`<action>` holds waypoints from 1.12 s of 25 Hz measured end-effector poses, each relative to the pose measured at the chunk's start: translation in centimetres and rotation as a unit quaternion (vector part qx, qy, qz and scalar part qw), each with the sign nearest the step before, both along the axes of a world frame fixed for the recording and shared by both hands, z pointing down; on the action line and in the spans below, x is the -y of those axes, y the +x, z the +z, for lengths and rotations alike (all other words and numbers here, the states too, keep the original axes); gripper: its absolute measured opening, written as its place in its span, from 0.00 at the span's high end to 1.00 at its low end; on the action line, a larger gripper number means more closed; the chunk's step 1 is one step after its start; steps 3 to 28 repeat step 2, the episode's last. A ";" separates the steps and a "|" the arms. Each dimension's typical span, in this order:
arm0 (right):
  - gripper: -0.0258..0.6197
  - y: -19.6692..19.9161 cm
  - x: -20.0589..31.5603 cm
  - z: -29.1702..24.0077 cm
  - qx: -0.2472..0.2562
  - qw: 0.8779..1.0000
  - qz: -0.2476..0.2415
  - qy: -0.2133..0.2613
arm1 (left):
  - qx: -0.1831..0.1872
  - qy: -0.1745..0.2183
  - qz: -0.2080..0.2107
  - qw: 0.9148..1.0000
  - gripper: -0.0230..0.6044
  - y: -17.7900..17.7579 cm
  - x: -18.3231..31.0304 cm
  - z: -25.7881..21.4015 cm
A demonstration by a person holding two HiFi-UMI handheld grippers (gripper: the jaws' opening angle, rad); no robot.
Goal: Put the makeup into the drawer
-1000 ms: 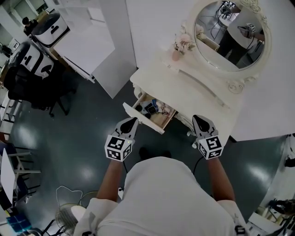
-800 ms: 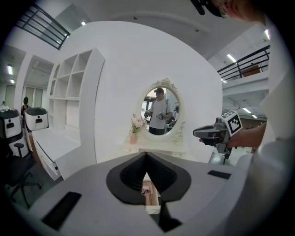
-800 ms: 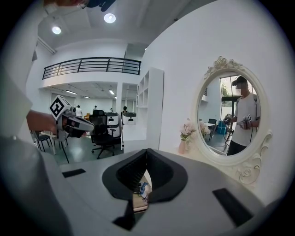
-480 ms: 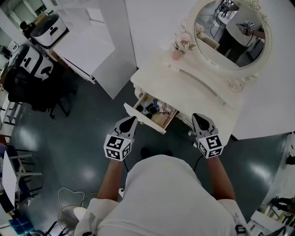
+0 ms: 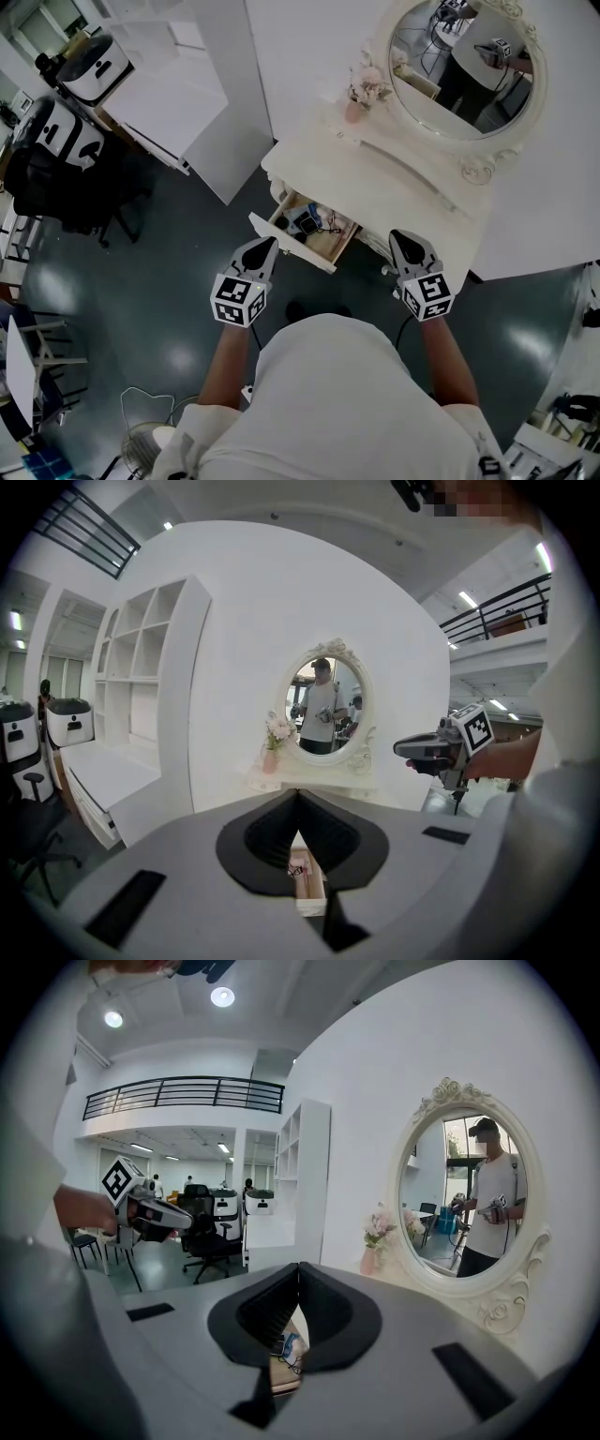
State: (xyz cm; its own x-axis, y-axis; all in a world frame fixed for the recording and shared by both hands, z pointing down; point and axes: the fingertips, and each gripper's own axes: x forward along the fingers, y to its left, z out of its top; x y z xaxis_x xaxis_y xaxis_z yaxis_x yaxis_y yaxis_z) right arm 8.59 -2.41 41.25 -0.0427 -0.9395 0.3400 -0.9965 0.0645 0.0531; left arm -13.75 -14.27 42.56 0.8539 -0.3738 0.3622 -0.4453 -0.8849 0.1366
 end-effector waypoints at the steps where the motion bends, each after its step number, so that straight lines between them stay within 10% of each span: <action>1: 0.91 0.0 0.0 0.0 0.000 1.000 0.000 0.000 | 0.000 0.000 0.001 1.000 0.94 0.0 0.0 0.1; 28: 0.91 0.0 -0.1 0.0 0.000 1.000 0.001 0.000 | 0.001 -0.001 0.001 1.000 0.94 0.1 -0.1 0.1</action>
